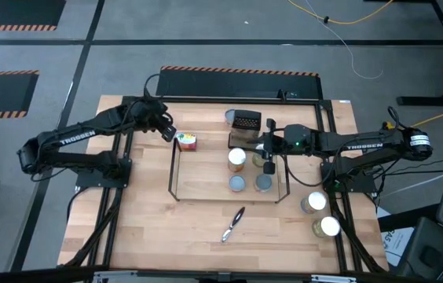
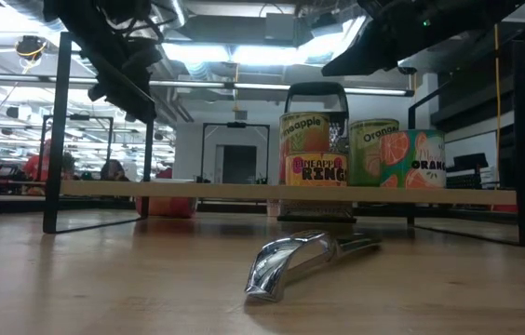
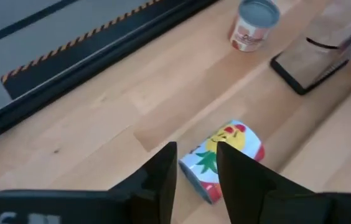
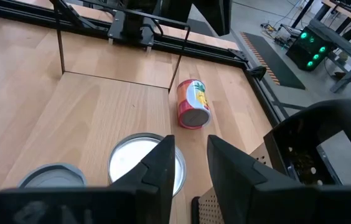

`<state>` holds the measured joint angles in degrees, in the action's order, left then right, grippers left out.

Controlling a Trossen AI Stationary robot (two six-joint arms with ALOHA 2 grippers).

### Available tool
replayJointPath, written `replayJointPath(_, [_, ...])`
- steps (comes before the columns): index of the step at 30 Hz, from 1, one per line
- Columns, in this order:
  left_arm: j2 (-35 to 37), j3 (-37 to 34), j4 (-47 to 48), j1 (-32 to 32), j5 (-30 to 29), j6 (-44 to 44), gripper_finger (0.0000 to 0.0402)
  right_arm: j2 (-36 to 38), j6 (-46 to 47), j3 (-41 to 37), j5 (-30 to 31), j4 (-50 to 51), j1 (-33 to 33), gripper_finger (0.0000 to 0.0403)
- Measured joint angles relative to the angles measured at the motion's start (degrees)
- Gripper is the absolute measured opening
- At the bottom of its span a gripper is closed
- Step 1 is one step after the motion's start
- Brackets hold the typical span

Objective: Pick and place cans onto a shelf
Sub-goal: Put the canned mixed fruit on the shelf

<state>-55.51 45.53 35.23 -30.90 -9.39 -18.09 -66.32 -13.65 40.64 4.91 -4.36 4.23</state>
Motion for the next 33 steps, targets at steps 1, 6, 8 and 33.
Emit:
replayJointPath(1, [0.0, -0.3, -0.1, -0.5, 0.0, -0.2, 0.0107, 0.0, 0.0, 0.0, 0.0, 0.0, 0.0, 0.0099])
replayJointPath(6, [0.0, -3.7, 0.1, -3.4, 4.8, -2.7, 0.0106, 0.0, 0.1, 0.0, 0.0, 0.0, 0.0, 0.0099])
replayJointPath(8, [0.0, -5.5, -0.3, -4.7, 8.2, -4.0, 0.0106, 0.0, 0.0, 0.0, 0.0, 0.0, 0.0, 0.0099])
replayJointPath(33, [0.0, -25.2, -27.7, -10.1, 21.4, -17.4, 0.0102, 0.0, -0.1, 0.0, 0.0, 0.0, 0.0, 0.0099])
